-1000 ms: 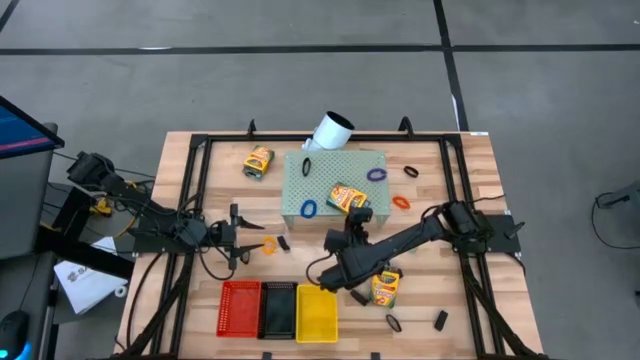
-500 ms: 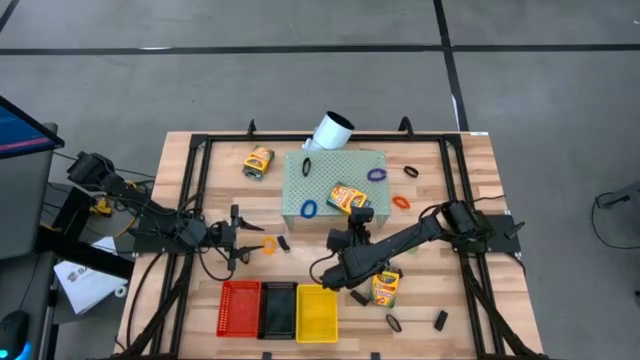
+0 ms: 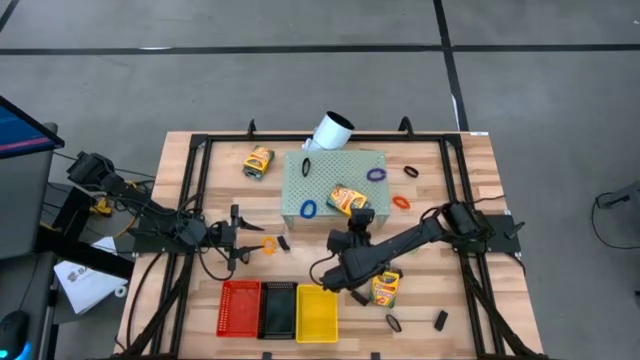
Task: Pick & Place Office Desk Supplies
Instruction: Put the yellow crayon box into the yellow bin
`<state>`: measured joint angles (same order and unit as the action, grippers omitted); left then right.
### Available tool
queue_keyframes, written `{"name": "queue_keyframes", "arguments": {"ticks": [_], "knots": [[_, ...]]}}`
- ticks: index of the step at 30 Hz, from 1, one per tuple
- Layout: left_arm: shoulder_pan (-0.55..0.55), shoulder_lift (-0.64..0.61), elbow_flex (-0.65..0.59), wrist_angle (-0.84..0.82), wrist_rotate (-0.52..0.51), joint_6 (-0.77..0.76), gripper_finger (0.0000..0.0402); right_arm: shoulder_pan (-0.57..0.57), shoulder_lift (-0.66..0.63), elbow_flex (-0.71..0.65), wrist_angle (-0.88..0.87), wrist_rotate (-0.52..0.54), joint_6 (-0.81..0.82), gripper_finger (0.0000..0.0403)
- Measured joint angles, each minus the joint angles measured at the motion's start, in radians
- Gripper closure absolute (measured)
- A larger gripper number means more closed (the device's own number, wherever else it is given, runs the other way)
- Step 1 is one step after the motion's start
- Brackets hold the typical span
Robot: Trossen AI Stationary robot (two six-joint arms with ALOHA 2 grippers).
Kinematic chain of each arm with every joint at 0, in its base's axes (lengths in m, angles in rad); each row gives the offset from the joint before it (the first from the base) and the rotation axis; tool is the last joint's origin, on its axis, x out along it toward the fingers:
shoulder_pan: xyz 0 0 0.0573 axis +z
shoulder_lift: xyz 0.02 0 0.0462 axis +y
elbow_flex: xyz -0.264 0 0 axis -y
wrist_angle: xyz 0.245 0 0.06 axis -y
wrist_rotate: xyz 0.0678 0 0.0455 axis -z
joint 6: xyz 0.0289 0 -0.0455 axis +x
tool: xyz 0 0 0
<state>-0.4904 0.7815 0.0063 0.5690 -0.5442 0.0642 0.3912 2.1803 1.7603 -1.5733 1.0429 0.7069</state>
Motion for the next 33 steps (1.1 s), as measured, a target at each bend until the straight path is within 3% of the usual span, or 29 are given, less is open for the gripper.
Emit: {"name": "queue_keyframes", "arguments": {"ticks": [12, 24, 33], "knots": [[0.000, 0.000, 0.000, 0.018, -0.001, -0.001, 0.0188, 0.068, -0.001, 0.131, 0.003, -0.090, 0.000, 0.0296], [0.000, 0.000, 0.001, 0.211, 0.045, -0.028, 0.0188, 0.137, -0.001, 0.372, 0.004, -0.247, -0.058, 0.0296], [0.000, 0.000, 0.139, 0.207, 0.059, -0.046, 0.0188, 0.199, 0.000, 0.559, 0.006, -0.355, -0.038, 0.0296]]}}
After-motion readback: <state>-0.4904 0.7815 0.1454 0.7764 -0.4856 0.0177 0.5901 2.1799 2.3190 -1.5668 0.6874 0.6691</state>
